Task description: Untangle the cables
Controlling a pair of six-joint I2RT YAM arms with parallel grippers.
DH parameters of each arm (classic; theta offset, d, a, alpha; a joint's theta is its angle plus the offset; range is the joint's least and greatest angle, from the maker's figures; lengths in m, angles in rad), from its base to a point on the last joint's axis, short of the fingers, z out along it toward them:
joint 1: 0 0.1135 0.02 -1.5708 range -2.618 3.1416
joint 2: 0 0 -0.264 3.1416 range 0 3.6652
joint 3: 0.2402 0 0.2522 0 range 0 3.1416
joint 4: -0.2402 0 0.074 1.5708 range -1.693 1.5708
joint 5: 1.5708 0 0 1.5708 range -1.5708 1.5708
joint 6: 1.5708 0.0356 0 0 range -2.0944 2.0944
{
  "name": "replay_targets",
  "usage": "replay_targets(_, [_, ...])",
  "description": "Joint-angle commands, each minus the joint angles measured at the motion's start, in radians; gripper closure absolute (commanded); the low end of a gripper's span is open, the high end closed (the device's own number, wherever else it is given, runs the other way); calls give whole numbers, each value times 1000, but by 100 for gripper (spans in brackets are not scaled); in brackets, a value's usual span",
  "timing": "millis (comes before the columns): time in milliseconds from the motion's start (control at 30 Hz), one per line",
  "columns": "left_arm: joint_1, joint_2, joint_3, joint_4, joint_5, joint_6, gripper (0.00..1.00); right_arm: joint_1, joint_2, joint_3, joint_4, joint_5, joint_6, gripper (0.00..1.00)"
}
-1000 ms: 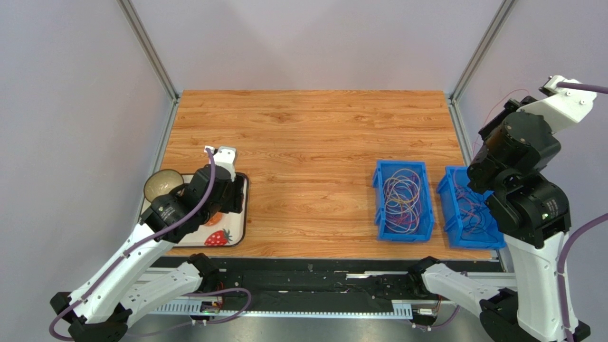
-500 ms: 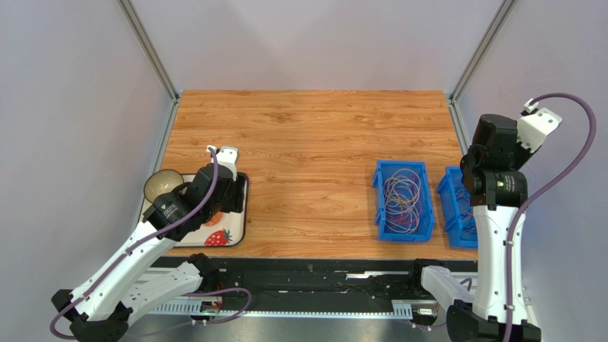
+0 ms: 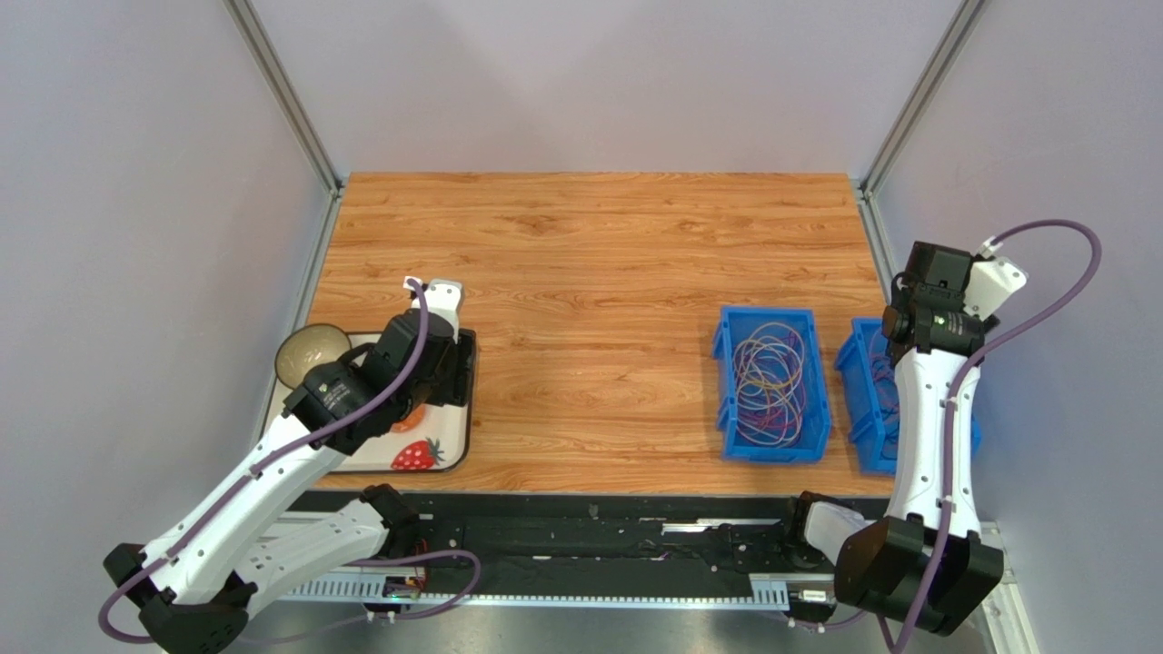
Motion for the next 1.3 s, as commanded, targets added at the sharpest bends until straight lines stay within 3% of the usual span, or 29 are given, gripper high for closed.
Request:
replay_targets(0, [4, -5, 1, 22, -9, 11, 40, -26, -9, 10, 55, -66, 36, 18])
replay_targets(100, [4, 2, 1, 21, -8, 11, 40, -26, -44, 22, 53, -110, 38, 0])
replay_targets(267, [4, 5, 0, 21, -11, 11, 40, -27, -90, 45, 67, -265, 38, 0])
replay_targets(433, [4, 2, 0, 22, -12, 11, 40, -18, -94, 67, 86, -524, -4, 0])
replay_targets(667, [4, -8, -2, 21, -15, 10, 40, -14, -139, 12, 220, -820, 2, 0])
replay_targets(1000, [4, -10, -2, 25, -6, 14, 40, -9, -68, -67, 426, -1354, 31, 0])
replay_targets(1133, [4, -11, -3, 25, -8, 11, 40, 20, -47, -88, 520, -1494, 79, 1])
replay_targets(1267, [4, -15, -3, 25, -8, 13, 40, 100, -6, -55, 469, -1541, 42, 1])
